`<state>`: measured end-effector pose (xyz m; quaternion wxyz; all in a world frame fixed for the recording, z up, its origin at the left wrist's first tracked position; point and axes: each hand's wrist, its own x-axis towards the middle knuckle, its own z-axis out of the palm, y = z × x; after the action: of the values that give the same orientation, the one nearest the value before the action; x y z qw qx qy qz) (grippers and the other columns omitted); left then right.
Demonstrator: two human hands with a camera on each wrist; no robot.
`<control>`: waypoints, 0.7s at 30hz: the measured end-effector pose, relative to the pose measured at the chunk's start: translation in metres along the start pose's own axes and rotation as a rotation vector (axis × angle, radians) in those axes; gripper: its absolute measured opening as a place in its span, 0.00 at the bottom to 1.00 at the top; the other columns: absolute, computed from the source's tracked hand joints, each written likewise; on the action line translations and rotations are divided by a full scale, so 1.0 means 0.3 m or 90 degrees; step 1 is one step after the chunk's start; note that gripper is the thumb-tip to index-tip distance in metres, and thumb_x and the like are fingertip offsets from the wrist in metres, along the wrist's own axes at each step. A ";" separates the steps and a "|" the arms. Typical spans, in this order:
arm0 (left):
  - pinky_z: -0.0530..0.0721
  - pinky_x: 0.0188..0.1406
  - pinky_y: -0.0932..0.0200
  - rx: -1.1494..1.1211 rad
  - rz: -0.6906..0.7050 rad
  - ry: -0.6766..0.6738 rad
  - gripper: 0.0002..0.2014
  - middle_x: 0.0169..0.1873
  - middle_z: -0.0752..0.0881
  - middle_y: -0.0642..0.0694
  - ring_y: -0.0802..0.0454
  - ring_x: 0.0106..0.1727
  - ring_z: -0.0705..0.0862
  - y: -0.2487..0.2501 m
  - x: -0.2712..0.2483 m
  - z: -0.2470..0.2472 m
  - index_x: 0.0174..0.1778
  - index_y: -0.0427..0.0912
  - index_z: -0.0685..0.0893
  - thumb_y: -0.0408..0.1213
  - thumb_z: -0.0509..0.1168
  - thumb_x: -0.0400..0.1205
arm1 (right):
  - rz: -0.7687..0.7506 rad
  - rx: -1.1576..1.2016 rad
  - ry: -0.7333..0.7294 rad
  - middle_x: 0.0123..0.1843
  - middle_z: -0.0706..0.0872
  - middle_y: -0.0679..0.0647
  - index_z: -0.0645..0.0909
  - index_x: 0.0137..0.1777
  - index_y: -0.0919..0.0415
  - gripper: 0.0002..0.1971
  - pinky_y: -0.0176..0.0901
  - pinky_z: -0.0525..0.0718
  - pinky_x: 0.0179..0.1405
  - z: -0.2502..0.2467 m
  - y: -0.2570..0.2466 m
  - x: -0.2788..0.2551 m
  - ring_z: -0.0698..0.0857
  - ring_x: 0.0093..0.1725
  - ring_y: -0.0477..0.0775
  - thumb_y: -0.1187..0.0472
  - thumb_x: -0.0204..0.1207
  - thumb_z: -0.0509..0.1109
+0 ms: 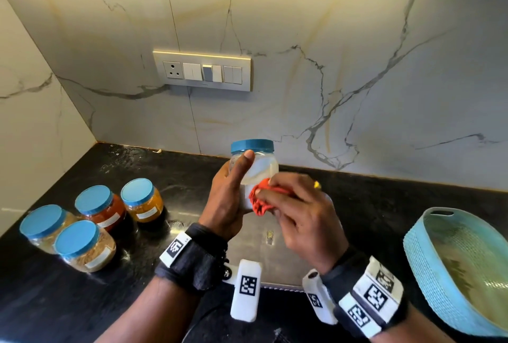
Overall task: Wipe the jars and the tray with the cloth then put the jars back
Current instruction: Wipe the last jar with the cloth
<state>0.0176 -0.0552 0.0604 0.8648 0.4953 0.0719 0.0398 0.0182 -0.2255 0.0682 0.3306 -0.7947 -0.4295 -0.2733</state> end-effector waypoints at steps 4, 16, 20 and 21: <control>0.91 0.46 0.46 0.015 0.002 0.005 0.28 0.58 0.91 0.35 0.41 0.55 0.91 -0.009 -0.012 0.004 0.70 0.36 0.84 0.54 0.70 0.82 | -0.001 0.010 0.010 0.57 0.87 0.58 0.91 0.58 0.62 0.16 0.46 0.84 0.63 -0.002 0.035 0.030 0.86 0.57 0.57 0.75 0.73 0.76; 0.89 0.42 0.47 -0.025 -0.027 0.014 0.37 0.56 0.87 0.34 0.42 0.50 0.89 0.023 -0.006 0.002 0.77 0.33 0.79 0.59 0.70 0.81 | -0.010 0.025 0.034 0.58 0.87 0.56 0.91 0.58 0.62 0.14 0.41 0.83 0.66 -0.005 0.020 0.020 0.86 0.59 0.55 0.74 0.75 0.74; 0.90 0.40 0.49 0.010 -0.026 -0.015 0.29 0.61 0.91 0.36 0.44 0.54 0.92 0.019 -0.024 0.039 0.74 0.41 0.83 0.57 0.67 0.83 | 0.121 0.074 0.125 0.55 0.89 0.55 0.91 0.57 0.62 0.14 0.47 0.87 0.61 -0.014 0.094 0.127 0.88 0.57 0.52 0.73 0.73 0.77; 0.91 0.40 0.49 0.010 -0.027 -0.013 0.28 0.61 0.92 0.36 0.44 0.54 0.92 0.022 -0.022 0.039 0.73 0.41 0.83 0.57 0.67 0.83 | 0.129 0.078 0.133 0.55 0.90 0.55 0.91 0.57 0.62 0.14 0.47 0.87 0.60 -0.015 0.100 0.137 0.88 0.57 0.51 0.73 0.73 0.78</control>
<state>0.0131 -0.0628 0.0726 0.8622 0.5010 0.0738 0.0159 0.0631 -0.2206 0.0917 0.4473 -0.7796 -0.3259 -0.2930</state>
